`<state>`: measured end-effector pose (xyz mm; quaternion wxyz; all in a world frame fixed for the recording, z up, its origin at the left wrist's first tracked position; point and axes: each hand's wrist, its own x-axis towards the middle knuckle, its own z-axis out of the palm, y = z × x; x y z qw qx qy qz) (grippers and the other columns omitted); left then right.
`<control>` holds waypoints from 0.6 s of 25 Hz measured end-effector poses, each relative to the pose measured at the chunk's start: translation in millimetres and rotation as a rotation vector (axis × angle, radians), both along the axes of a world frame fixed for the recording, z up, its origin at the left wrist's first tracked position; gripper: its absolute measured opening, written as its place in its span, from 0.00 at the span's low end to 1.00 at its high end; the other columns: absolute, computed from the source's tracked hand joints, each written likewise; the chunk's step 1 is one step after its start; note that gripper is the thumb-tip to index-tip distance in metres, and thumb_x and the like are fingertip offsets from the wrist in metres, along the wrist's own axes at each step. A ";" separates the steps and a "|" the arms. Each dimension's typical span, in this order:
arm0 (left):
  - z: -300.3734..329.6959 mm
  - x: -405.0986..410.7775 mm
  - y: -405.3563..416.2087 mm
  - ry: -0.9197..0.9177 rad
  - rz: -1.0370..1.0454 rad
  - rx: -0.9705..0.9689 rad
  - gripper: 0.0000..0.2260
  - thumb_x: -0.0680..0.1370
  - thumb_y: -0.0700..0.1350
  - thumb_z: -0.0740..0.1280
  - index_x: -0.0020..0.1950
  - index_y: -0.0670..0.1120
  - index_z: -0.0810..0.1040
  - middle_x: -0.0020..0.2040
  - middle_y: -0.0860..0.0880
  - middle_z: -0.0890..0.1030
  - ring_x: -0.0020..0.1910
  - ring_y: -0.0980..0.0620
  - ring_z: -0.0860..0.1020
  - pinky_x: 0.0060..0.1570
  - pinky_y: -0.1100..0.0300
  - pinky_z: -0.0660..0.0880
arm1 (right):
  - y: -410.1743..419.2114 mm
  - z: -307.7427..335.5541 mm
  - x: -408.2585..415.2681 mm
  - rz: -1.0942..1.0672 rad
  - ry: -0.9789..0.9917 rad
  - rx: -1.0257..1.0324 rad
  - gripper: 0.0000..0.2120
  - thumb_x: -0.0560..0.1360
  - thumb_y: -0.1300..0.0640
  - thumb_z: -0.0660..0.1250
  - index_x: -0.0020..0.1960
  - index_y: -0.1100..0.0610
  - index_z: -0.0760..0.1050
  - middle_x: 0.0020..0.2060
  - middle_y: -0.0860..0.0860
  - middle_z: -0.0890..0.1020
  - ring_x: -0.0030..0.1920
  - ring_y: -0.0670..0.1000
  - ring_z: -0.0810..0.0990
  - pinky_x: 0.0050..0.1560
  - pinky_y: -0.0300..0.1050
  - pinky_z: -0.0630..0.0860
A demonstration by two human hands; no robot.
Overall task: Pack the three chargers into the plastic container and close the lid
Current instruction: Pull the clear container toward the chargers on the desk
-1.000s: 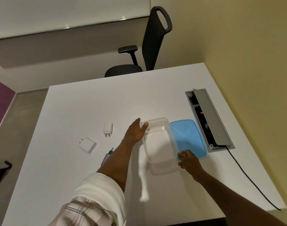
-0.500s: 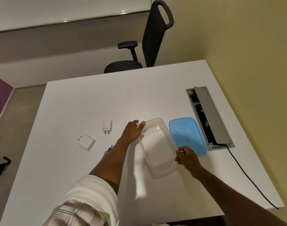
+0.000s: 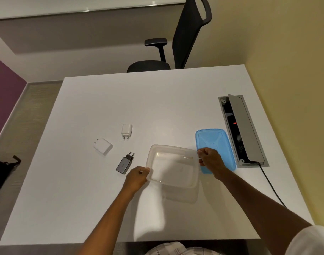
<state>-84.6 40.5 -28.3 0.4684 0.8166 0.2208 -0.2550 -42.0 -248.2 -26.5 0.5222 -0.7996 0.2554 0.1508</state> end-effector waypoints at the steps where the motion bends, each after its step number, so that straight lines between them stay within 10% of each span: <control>1: -2.0 -10.2 -0.6 0.004 0.022 -0.014 0.09 0.79 0.51 0.65 0.47 0.46 0.79 0.45 0.45 0.83 0.51 0.42 0.83 0.60 0.45 0.77 | 1.7 0.6 3.7 0.021 -0.004 -0.018 0.09 0.77 0.56 0.64 0.48 0.60 0.80 0.43 0.59 0.84 0.42 0.59 0.84 0.51 0.55 0.82; 10: -20.1 -62.5 36.1 -0.196 0.121 0.195 0.14 0.78 0.46 0.66 0.63 0.46 0.75 0.60 0.46 0.76 0.59 0.47 0.76 0.57 0.56 0.72 | 39.6 34.6 18.1 0.024 -0.161 -0.274 0.14 0.73 0.62 0.59 0.31 0.52 0.63 0.29 0.47 0.68 0.35 0.51 0.67 0.34 0.43 0.63; 15: -62.6 -90.8 102.3 -0.092 -0.109 0.483 0.19 0.78 0.46 0.64 0.67 0.42 0.71 0.69 0.41 0.70 0.69 0.40 0.68 0.65 0.50 0.69 | 150.5 67.6 13.4 0.300 -0.055 0.280 0.05 0.73 0.63 0.64 0.42 0.58 0.78 0.37 0.54 0.80 0.30 0.49 0.78 0.32 0.41 0.75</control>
